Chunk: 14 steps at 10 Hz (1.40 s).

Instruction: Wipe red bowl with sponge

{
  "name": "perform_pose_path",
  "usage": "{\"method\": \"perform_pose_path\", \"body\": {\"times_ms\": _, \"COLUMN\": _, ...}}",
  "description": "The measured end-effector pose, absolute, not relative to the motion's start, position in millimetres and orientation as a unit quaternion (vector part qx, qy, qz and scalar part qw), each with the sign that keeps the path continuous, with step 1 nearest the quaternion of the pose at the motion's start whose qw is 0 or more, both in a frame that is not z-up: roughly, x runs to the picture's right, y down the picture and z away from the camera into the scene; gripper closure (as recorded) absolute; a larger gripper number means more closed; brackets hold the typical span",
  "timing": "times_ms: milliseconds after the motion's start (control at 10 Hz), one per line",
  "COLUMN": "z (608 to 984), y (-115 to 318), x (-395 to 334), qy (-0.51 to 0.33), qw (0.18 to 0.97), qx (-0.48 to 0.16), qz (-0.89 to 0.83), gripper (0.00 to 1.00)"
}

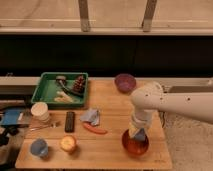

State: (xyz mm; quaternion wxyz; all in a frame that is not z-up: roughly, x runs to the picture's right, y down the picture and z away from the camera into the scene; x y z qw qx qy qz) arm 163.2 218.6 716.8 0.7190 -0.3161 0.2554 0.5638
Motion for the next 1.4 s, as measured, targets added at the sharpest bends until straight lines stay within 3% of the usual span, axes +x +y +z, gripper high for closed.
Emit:
{"method": "perform_pose_path", "body": {"times_ms": 800, "z": 674.7, "y": 272.4, "x": 155.7, "qy": 0.232, "qw": 0.716, "qx": -0.328, "qz": 0.57, "gripper": 1.0}}
{"method": "perform_pose_path", "body": {"times_ms": 1400, "z": 694.5, "y": 233.3, "x": 209.5, "qy": 0.242, "qw": 0.686, "qx": -0.31, "qz": 0.613, "gripper": 1.0}}
